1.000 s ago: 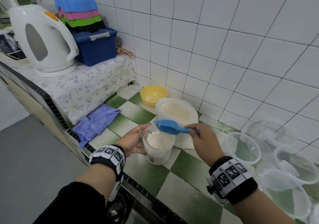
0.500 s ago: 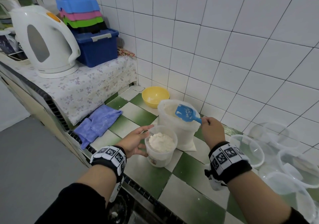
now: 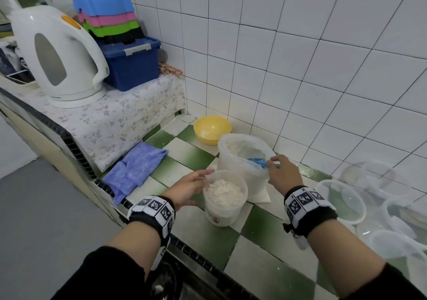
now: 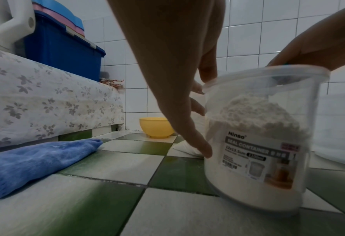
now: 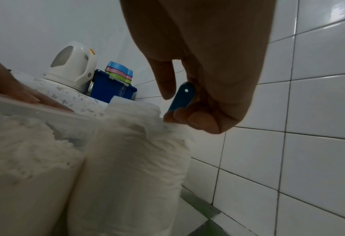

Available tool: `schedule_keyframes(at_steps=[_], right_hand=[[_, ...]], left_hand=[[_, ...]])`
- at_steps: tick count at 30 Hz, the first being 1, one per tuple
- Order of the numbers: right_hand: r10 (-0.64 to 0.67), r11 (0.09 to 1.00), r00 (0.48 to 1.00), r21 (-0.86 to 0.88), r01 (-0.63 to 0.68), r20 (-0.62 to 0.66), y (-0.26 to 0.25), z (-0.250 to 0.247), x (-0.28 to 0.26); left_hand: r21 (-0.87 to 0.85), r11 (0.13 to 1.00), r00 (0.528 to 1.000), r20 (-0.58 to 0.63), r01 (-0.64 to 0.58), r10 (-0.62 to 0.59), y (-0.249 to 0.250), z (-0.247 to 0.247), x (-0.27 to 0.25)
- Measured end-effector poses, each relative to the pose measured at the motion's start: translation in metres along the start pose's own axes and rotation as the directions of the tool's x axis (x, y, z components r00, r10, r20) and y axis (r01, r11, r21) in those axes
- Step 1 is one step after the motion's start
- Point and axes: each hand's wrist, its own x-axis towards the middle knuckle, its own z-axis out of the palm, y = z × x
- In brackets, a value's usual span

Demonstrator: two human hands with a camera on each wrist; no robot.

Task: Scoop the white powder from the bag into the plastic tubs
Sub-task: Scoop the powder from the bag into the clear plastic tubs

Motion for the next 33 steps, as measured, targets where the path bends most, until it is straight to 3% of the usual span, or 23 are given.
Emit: schedule_keyframes(at_steps=[5, 10, 20, 27, 33], right_hand=[[0.0, 0.999, 0.984, 0.044, 0.007, -0.177, 0.01, -0.001, -0.034], [0.136, 0.973, 0.951, 0.22, -0.075, -0.277, 0.007, 0.02, -0.081], [0.21, 0.959, 0.978, 0.197, -0.205, -0.002, -0.001, 0.084, -0.097], [0.225, 0.965, 0.973, 0.149, -0.216, -0.051, -0.006, 0.099, -0.095], [0.224, 0.96, 0.965, 0.201, -0.195, -0.135, -0.001, 0.086, -0.107]], left_hand=[[0.09, 0.995, 0.999, 0.031, -0.04, 0.038, 0.001, -0.007, 0.008], [0.22, 0.974, 0.994, 0.099, -0.059, 0.038, 0.005, -0.018, 0.018], [0.35, 0.921, 0.979, 0.165, -0.17, 0.118, 0.01, -0.026, 0.033], [0.314, 0.933, 0.976, 0.178, -0.179, 0.127, 0.008, -0.021, 0.033], [0.26, 0.959, 0.97, 0.237, -0.116, 0.053, 0.008, -0.01, 0.027]])
